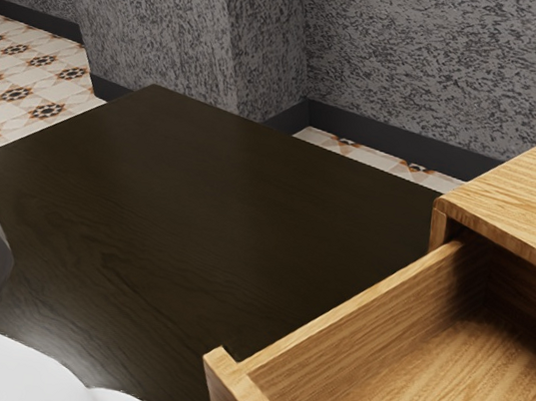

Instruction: Pull the drawer handle with one arm to open the drawer

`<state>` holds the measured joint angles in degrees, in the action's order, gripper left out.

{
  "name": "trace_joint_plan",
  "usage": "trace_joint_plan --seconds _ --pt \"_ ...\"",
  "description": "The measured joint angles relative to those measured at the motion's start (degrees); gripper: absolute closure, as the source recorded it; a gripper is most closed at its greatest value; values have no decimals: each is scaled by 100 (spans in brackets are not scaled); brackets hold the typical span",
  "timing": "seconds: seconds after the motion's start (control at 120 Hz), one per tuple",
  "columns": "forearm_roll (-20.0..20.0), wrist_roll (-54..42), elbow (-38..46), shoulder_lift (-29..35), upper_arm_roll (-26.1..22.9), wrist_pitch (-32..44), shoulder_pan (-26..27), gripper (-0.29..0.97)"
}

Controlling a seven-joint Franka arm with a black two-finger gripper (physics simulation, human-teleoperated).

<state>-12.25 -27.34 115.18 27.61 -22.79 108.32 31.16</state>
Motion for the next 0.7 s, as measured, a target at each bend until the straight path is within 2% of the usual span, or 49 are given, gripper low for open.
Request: trace_joint_plan --seconds 0.183,0.375,0.5,0.55,0.6,0.65,0.7 --pt "-2 80 93 120 -7 -123 -18 72" --pt "39 119 48 170 -13 -228 -22 55" --pt "81 139 -445 205 -141 -489 -22 49" --pt "80 145 -1005 107 -133 -711 -26 48" --pt "61 148 -2157 -367 152 -1156 -255 46" --pt "47 152 -3516 -1181 743 -1759 -843 40" --pt "51 185 -4172 -1739 1198 -2225 -1873 32"
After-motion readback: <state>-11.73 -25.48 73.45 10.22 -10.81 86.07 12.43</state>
